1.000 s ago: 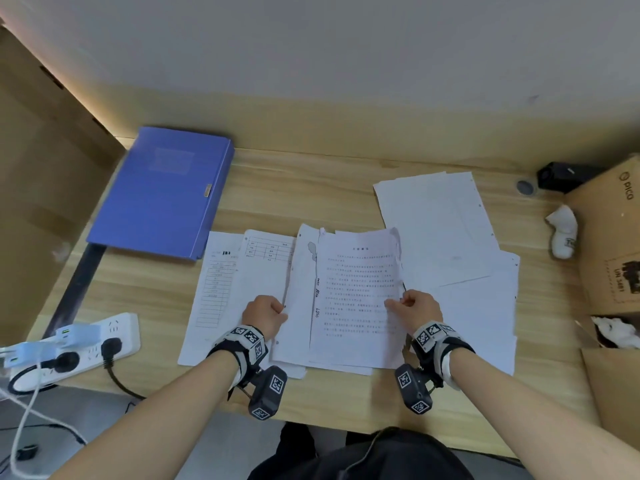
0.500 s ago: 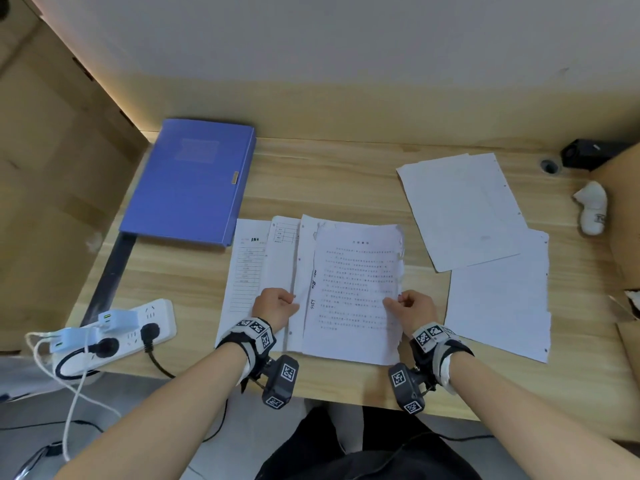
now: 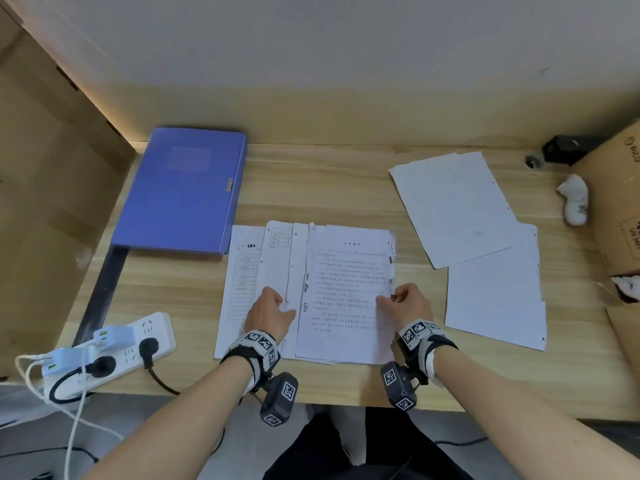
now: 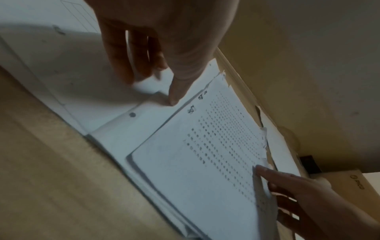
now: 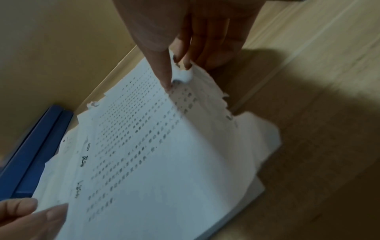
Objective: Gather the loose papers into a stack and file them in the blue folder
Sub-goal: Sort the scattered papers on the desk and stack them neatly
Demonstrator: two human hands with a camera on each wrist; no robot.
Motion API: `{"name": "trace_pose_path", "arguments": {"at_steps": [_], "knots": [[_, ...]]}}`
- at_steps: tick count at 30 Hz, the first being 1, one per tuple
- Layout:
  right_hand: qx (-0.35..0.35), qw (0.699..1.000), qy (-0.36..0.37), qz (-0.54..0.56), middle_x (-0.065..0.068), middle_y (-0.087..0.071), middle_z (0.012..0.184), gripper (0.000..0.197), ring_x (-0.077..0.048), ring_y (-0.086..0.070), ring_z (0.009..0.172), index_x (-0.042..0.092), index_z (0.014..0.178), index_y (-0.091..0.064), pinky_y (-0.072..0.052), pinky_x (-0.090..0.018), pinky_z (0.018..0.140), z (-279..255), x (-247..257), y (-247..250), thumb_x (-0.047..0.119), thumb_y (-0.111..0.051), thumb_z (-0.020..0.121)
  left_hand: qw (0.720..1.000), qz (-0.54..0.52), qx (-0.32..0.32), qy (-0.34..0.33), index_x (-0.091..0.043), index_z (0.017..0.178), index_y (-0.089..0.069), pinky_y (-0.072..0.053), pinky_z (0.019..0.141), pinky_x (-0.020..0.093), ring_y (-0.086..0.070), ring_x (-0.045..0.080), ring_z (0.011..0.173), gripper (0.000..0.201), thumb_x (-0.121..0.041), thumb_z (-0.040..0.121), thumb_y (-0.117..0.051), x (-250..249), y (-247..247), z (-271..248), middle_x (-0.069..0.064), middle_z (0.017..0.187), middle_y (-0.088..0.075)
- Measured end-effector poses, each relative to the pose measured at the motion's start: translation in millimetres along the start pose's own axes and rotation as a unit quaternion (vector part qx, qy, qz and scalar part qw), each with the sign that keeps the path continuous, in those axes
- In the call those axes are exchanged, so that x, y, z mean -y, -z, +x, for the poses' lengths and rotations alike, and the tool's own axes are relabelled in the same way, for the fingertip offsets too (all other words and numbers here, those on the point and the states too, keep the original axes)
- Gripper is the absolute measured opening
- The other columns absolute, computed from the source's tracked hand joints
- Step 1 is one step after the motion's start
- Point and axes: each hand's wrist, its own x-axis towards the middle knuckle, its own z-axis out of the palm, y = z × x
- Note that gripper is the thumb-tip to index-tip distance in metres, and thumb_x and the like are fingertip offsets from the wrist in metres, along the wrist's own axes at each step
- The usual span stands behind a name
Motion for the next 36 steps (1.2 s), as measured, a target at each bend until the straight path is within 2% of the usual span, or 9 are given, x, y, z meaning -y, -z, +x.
{"name": "trace_pose_path", "arguments": {"at_steps": [9,13,19,23,27,29,32,34,36], "knots": [[-0.053,0.996,-0.035,0.056,0.003,-0.064,0.086,0.022,-0.021,-0.063,0.082,0.019,0.097,-0.056,-0.041,-0.028,0.068,43.7,-23.8,78.4,0.029,-0.068,0.081,0.992,-0.032,0.018,-0.119,-0.024,0.112,-0.052,-0.045,0.076,0.031,-0.059,0.016,0.093,0.023,-0.032,0.090,-0.056,-112.7,2.9,20.4,-0.006,0.105,-0.060],[-0.086,0.993,-0.055,0.061,-0.002,-0.063,0.105,0.030,-0.025,-0.062,0.102,0.016,0.107,-0.059,-0.042,-0.028,0.076,83.2,-55.1,129.7,0.022,-0.069,0.080,0.979,0.009,0.057,-0.197,-0.023,0.117,-0.055,-0.048,0.088,0.033,-0.057,0.015,0.107,0.028,-0.030,0.089,-0.057,-184.3,-34.1,24.4,-0.008,0.118,-0.058],[-0.175,0.979,-0.100,-0.017,-0.013,-0.051,0.131,0.056,-0.031,-0.042,0.128,0.007,0.125,-0.054,-0.040,-0.039,0.099,129.9,-106.8,193.9,0.024,-0.075,0.076,0.945,0.110,0.136,-0.277,-0.020,0.130,-0.052,-0.047,0.097,0.040,-0.047,0.017,0.126,0.045,-0.028,0.086,-0.059,-280.3,-111.3,24.7,-0.004,0.138,-0.046],[-0.199,0.973,-0.120,-0.003,-0.005,-0.050,0.115,0.058,-0.025,-0.045,0.112,0.014,0.113,-0.055,-0.042,-0.037,0.086,152.6,-117.9,207.7,0.045,-0.059,0.064,0.911,0.210,0.153,-0.320,-0.018,0.141,-0.039,-0.042,0.102,0.040,-0.032,0.024,0.138,0.067,-0.040,0.083,-0.063,-317.7,-159.6,34.7,0.003,0.151,-0.030],[-0.176,0.976,-0.128,0.005,0.002,-0.048,0.120,0.062,-0.019,-0.041,0.121,0.020,0.121,-0.052,-0.040,-0.039,0.088,181.7,-99.7,215.8,0.047,-0.056,0.067,0.875,0.339,0.128,-0.320,-0.019,0.140,-0.032,-0.050,0.088,0.042,-0.030,0.029,0.132,0.080,-0.049,0.075,-0.066,-327.5,-182.4,44.2,0.004,0.146,-0.028],[-0.155,0.980,-0.126,0.020,0.002,-0.051,0.099,0.045,-0.021,-0.049,0.107,0.022,0.097,-0.057,-0.041,-0.034,0.075,198.8,-89.0,219.3,0.048,-0.054,0.061,0.866,0.356,0.116,-0.332,-0.017,0.136,-0.034,-0.051,0.083,0.041,-0.032,0.030,0.127,0.076,-0.049,0.075,-0.065,-327.8,-185.3,45.8,0.005,0.141,-0.030],[-0.137,0.983,-0.121,0.036,-0.001,-0.058,0.082,0.034,-0.027,-0.055,0.086,0.015,0.067,-0.059,-0.045,-0.030,0.060,219.7,-79.9,218.8,0.044,-0.049,0.054,0.861,0.361,0.115,-0.339,-0.014,0.129,-0.037,-0.051,0.076,0.040,-0.035,0.030,0.120,0.066,-0.037,0.073,-0.065,-329.1,-185.6,47.4,0.005,0.134,-0.034],[-0.113,0.986,-0.108,0.065,-0.006,-0.065,0.084,0.023,-0.027,-0.062,0.079,0.012,0.070,-0.063,-0.051,-0.029,0.057,224.0,-73.8,218.4,0.032,-0.054,0.062,0.864,0.358,0.108,-0.336,-0.014,0.124,-0.040,-0.049,0.070,0.037,-0.037,0.030,0.116,0.059,-0.019,0.070,-0.062,-329.8,-184.5,48.5,0.005,0.131,-0.036],[-0.081,0.985,-0.086,0.122,-0.003,-0.066,0.079,0.011,-0.021,-0.062,0.067,0.014,0.079,-0.065,-0.044,-0.024,0.052,221.3,-66.9,218.7,0.023,-0.060,0.074,0.865,0.353,0.105,-0.340,-0.014,0.124,-0.041,-0.047,0.068,0.036,-0.038,0.031,0.114,0.058,-0.008,0.068,-0.058,-329.6,-182.8,50.5,0.005,0.130,-0.038]]}}
